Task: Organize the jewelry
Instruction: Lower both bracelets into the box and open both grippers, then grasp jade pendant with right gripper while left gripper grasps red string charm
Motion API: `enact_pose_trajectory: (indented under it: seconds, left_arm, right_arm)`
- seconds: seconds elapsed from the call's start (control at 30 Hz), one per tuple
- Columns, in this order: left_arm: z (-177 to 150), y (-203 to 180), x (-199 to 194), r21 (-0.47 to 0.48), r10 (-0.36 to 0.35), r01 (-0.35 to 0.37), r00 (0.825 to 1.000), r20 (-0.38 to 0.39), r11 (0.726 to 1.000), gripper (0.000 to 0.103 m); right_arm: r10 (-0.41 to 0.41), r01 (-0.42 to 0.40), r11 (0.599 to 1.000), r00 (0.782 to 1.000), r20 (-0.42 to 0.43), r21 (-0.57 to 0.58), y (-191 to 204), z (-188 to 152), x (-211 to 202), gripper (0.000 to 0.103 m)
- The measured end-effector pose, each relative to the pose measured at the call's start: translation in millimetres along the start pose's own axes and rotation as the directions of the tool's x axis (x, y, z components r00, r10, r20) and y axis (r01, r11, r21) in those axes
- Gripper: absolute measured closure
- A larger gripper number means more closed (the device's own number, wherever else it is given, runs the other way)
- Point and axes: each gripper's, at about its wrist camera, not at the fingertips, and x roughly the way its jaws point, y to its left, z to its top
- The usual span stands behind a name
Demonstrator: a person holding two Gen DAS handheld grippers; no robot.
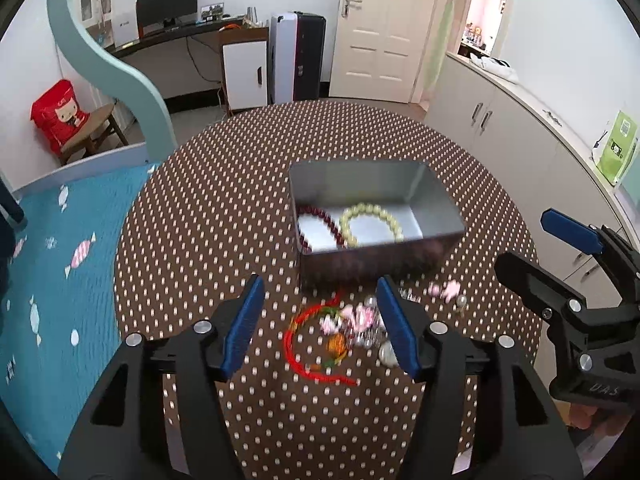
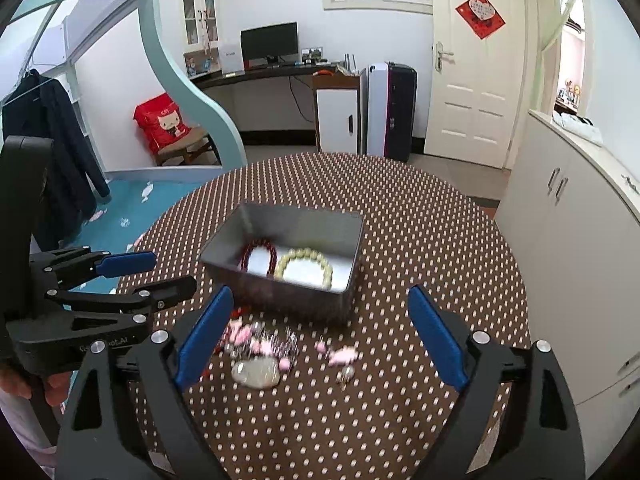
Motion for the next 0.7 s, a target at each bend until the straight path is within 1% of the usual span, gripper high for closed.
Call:
enact_pose_trajectory:
  seconds: [0.07,0.27,0.37,0.5,0.63,0.7]
  left_arm:
    - [-9,3,1,-0.006,0.001,-0.001,1.0,-0.015,1.0,0.043]
    - [-32,15,7,-0.025,0.007,-0.008,0.998,-0.061,1.0,0.043]
    - [-42,24,14,-0.033,0.008,-0.011,0.996,-0.089,0.999,0.04]
    - [-53,35,22,-0.044,0.015,-0.02,0.991,-0.129,0.999,0.04]
    - [-60,43,26,-0.046,0.012,-0.019,0.989,-0.146,0.999,0.04]
    - [-64,46,29,-0.045,0.012,-0.019,0.988,-0.157,0.999,0.038]
  right_arm:
    - [0.007,-0.007,1.0,1.0,-0.02,0.004,2,-7,2,0.014]
    - [0.017,-0.015,1.0,0.996,-0.087,0.021,8,-26,12,0.014]
    - [0.033,-0.03,0.999,0.994,-0.109,0.022,12,-34,17,0.014]
    - [0.058,-0.055,0.998,0.989,-0.133,0.021,26,-42,25,0.014]
    - [0.07,-0.068,0.998,0.983,-0.17,0.014,36,-51,37,0.014]
    - [0.077,-0.078,0.997,0.978,-0.192,0.005,41,-55,44,0.014]
